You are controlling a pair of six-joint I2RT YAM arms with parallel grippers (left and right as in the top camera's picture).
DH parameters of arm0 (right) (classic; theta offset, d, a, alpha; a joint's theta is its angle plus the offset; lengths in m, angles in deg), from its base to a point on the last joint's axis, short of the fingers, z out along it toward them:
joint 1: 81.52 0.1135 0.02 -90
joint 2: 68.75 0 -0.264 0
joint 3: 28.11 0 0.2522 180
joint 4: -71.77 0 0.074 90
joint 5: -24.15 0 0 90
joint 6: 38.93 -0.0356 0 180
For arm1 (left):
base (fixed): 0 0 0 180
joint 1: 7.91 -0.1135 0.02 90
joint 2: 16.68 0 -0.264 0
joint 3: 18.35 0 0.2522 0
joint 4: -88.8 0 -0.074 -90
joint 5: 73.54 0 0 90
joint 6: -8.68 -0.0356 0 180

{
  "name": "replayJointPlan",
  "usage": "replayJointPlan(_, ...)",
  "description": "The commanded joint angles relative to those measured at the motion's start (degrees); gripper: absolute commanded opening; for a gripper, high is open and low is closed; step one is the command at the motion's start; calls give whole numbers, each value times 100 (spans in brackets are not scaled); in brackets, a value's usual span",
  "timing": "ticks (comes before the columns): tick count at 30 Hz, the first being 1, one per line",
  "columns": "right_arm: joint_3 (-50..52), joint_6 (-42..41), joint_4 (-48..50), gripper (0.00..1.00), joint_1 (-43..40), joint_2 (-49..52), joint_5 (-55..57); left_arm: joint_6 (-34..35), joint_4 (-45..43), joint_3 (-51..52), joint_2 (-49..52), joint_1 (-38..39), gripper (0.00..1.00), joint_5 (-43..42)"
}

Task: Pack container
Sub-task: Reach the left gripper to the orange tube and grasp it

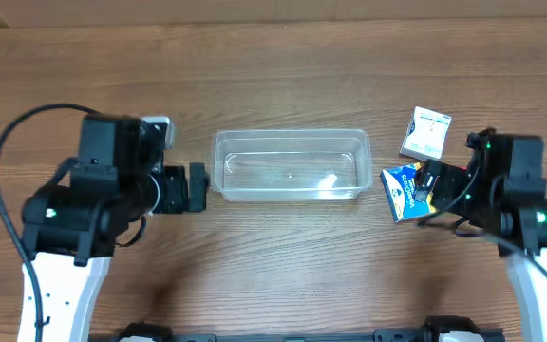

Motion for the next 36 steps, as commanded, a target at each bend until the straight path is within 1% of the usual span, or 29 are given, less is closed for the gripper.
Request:
replayJointPlan(1,-170,-2,-197,100,-186,404,0,581,190,-719,313,-269,100,59)
replayJointPlan(3,-170,-4,-168,100,-205,553,0,723,343,-988,645,-483,100,57)
replayJointPlan(6,-170,-2,-162,100,-205,619,2,780,603,-1335,1495,-667,100,63)
replayJointPlan(11,-170,-2,-166,100,-205,619,2,846,426,-1366,2653,-750,100,221)
replayJointPlan(15,-170,-2,-164,100,-205,619,2,844,396,-1364,3340,-964,100,247)
replayJointPlan(18,-170,0,-162,100,-205,621,2,841,358,-1366,3620,-1029,100,389)
replayJointPlan(24,-170,-2,-166,100,-205,619,2,848,203,-1364,3845,-1029,100,1167)
replayJointPlan(33,-170,-2,-166,100,-205,619,2,841,-153,-1357,4286,-1027,99,1217)
replayJointPlan(34,-168,-2,-164,100,-205,619,2,841,-164,-1357,4301,-1027,96,1215)
replayJointPlan(35,-168,-2,-164,100,-205,619,2,841,-192,-1357,4310,-1027,84,1215)
replayJointPlan(36,-168,-2,-164,100,-205,619,2,841,-205,-1357,4312,-1027,70,1215)
